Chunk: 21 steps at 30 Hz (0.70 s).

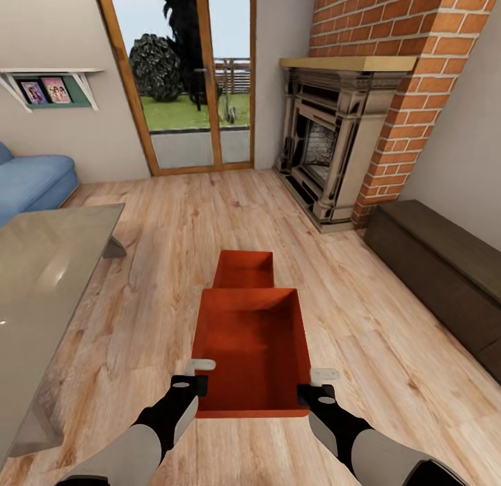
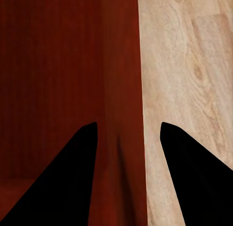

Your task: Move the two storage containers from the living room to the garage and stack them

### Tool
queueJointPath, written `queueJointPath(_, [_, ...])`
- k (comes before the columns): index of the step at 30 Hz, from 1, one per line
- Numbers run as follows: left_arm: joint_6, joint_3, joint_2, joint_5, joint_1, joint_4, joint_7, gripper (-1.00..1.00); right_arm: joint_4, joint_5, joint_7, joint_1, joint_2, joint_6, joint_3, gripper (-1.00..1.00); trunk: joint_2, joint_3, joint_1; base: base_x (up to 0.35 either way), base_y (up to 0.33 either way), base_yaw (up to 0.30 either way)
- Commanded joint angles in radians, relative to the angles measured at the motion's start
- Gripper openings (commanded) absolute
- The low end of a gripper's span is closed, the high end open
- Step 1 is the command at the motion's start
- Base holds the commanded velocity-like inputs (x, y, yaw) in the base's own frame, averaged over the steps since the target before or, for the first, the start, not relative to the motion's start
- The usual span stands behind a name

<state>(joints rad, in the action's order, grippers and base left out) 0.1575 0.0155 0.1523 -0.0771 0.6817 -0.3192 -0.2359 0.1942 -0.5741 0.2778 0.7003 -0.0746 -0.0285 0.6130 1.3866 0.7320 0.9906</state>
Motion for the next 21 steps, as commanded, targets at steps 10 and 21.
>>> queueJointPath(10, [0.015,0.018,0.0,-0.019,0.001,-0.001,-0.024,-1.0,0.001,0.006,0.021,0.001,0.006,-0.005,-0.009,-1.0,0.0,0.001,0.0,0.0,0.0,0.003])
queueJointPath(21, [0.019,0.018,0.0,-0.018,0.0,-0.001,-0.014,-1.0,0.001,0.006,0.021,0.0,0.006,-0.005,-0.009,-1.0,-0.077,-0.034,-0.042,0.0,0.0,0.0])
